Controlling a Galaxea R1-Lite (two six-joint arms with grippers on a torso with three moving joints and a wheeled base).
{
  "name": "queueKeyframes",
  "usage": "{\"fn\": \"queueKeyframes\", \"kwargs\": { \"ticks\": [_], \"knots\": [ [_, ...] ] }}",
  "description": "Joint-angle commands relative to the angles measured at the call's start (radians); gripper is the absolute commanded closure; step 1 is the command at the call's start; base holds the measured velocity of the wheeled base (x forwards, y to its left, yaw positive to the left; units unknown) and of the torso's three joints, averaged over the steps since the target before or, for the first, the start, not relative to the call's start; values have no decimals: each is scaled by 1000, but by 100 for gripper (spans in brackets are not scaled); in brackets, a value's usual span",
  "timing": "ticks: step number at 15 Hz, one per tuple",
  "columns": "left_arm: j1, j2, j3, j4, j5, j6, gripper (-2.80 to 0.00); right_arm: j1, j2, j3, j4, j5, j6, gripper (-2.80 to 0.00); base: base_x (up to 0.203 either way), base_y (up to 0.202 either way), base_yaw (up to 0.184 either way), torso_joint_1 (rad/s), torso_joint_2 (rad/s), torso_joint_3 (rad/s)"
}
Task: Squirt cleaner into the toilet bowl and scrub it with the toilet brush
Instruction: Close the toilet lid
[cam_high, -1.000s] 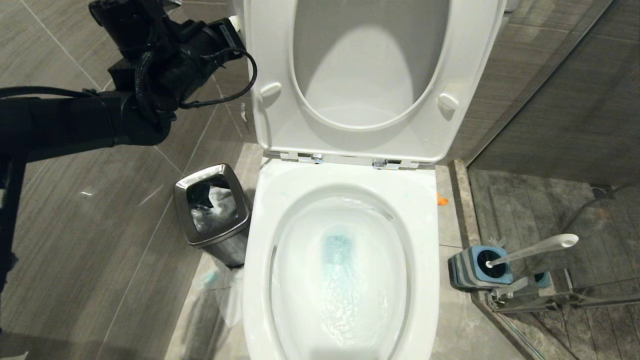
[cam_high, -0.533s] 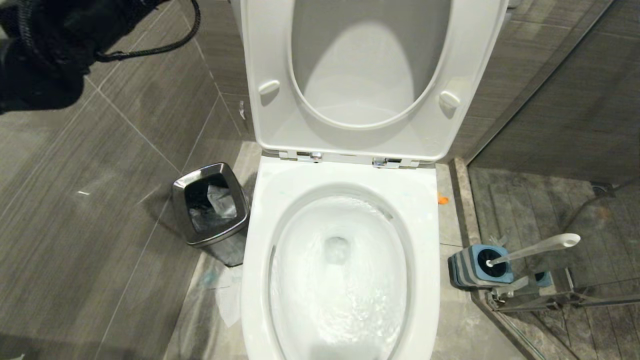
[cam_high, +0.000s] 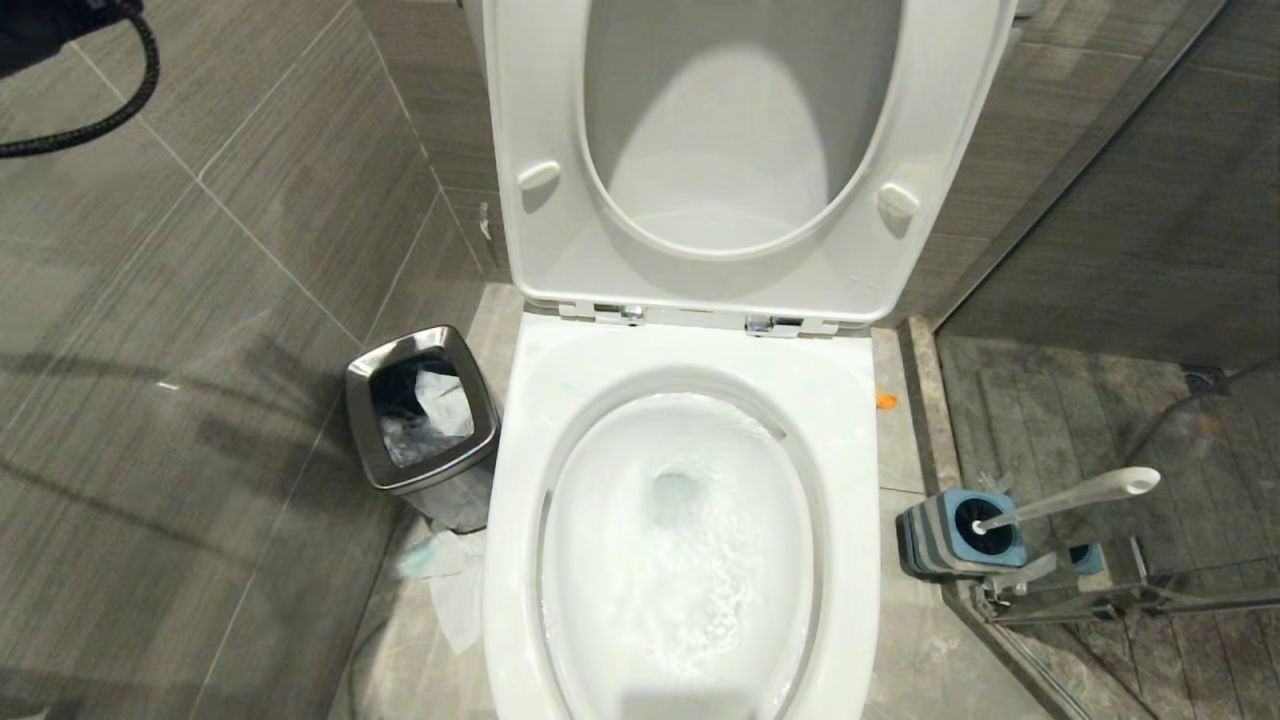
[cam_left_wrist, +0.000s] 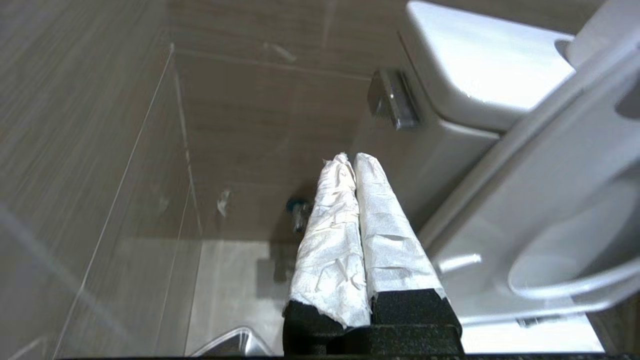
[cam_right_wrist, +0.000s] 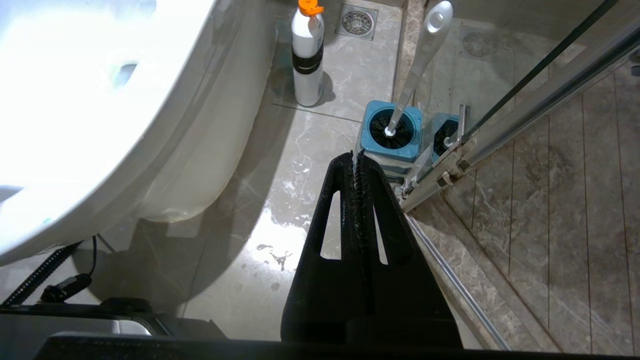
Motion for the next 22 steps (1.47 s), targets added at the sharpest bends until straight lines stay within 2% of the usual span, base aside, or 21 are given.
{"fn": "queueKeyframes", "kwargs": {
  "ticks": [1, 9, 12, 13, 15, 22],
  "knots": [
    [16, -149, 132, 0, -4, -1, 0, 0, 1, 0, 0, 1, -1, 0, 0, 0, 0, 0, 0, 0],
    [12, -335, 427, 5, -3, 30, 0, 0, 1, 0, 0, 1, -1, 0, 0, 0, 0, 0, 0, 0],
    [5, -363, 494, 23, -5, 10, 0, 0, 1, 0, 0, 1, -1, 0, 0, 0, 0, 0, 0, 0],
    [4, -375, 518, 27, -5, -19, 0, 0, 1, 0, 0, 1, -1, 0, 0, 0, 0, 0, 0, 0],
    [-16, -391, 536, 51, -6, -74, 0, 0, 1, 0, 0, 1, -1, 0, 0, 0, 0, 0, 0, 0],
    [-36, -375, 535, 80, -16, -52, 0, 0, 1, 0, 0, 1, -1, 0, 0, 0, 0, 0, 0, 0]
  ]
}}
